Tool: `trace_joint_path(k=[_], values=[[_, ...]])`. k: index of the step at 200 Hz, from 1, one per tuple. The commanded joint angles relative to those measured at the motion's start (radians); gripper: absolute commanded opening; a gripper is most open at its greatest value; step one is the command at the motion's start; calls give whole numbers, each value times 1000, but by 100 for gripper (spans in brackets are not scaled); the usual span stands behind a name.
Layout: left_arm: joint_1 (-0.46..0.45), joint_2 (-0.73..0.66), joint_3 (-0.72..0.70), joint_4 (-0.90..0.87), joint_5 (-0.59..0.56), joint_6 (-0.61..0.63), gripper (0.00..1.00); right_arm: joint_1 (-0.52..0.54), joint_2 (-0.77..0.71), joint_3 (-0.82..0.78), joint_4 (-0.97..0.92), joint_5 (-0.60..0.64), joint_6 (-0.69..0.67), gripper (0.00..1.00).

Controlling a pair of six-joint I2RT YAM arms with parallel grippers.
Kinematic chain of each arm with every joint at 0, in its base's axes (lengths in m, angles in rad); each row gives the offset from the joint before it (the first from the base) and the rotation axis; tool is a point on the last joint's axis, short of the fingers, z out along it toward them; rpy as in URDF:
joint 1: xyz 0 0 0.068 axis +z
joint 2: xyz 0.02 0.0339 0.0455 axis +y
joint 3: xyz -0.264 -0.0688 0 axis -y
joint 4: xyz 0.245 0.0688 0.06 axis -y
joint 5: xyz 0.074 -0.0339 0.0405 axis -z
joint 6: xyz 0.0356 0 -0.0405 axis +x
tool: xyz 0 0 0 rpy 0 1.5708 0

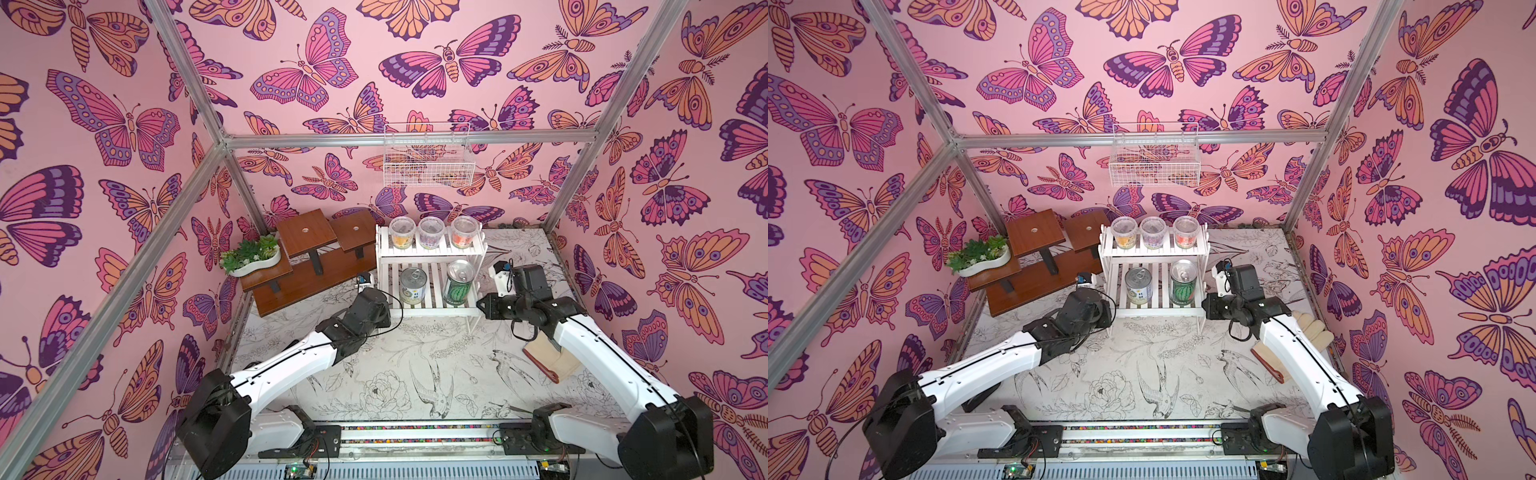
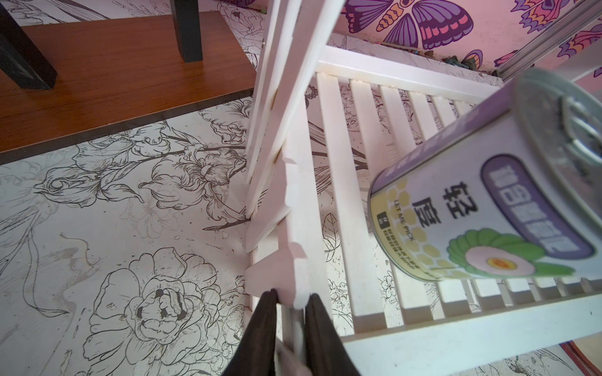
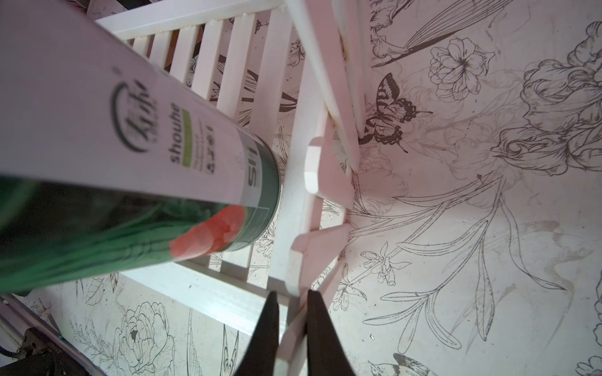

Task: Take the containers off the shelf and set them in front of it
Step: Adjust the shelf at the center of the board.

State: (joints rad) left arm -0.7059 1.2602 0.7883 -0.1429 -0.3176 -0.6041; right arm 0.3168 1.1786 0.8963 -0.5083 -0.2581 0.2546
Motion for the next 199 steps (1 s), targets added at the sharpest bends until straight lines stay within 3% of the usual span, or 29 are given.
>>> trace_joint_path(k=[1,64,93,132,152,167,181,199], values=[[72,-2,-35,-212,-214,46,27,-42,-25,-9,-98,100,-17,8],[73,-20,-23,-212,-177,65,42,-43,-26,-1,-84,87,-14,20],[73,-31,-17,-212,-171,78,50,-42,-29,-2,-75,80,-10,34],[71,-47,-8,-212,-134,97,65,-42,-33,-2,-58,69,-4,43],[68,-60,-7,-212,-127,96,79,-42,-42,2,-58,72,-4,50],[59,-78,-4,-212,-129,101,91,-42,-61,12,-68,83,-8,60],[55,-102,-3,-213,-129,106,100,-42,-81,29,-85,89,-16,77],[52,-137,1,-210,-116,127,100,-43,-116,51,-101,99,-27,95]])
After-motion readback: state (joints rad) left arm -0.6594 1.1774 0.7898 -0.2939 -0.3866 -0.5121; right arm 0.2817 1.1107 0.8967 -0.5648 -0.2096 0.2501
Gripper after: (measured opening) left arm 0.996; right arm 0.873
